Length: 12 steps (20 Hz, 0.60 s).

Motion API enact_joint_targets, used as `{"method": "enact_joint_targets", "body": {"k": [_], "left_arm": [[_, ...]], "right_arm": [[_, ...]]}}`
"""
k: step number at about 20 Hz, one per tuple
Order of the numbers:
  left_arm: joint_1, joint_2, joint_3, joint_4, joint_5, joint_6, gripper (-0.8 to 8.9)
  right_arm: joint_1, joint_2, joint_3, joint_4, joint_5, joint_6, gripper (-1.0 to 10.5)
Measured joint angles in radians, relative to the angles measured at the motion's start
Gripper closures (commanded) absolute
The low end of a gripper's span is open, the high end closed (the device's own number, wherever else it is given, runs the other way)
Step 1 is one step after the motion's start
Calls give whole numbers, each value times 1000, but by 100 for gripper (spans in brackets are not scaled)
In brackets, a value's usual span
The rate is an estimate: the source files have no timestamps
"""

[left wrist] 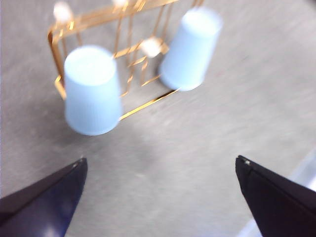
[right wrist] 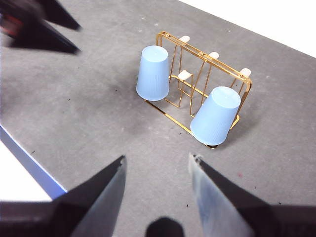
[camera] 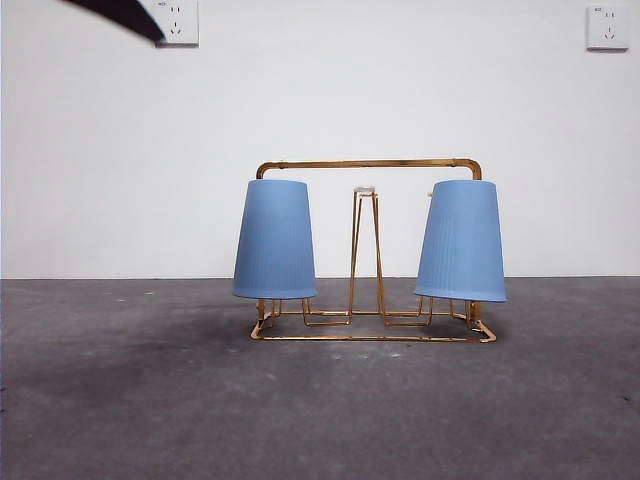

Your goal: Pick up cup 1,put cup 1 in the cup rack,pick up cup 2,put cup 2 in the cup rack

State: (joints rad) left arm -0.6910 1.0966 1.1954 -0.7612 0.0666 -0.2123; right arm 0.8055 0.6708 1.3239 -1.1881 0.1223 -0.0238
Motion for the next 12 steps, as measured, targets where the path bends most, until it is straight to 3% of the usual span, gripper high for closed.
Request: {"method": "enact_joint_targets", "body": {"k": [4,6,9,12], "left_arm": [[-31,-130,0,-58,114,-42,328],[-45,-175,0,-80,140,-55,480],[-62,-225,0,-100,154,-82,802],[-72,-249,0,-109,169,-91,821]], "right_arm": [[0,0,0,0,0,0,727],[0,0,0,0,0,0,727],[0,0,0,-1,0,0,728],[0,0,0,-16,0,0,755]]}}
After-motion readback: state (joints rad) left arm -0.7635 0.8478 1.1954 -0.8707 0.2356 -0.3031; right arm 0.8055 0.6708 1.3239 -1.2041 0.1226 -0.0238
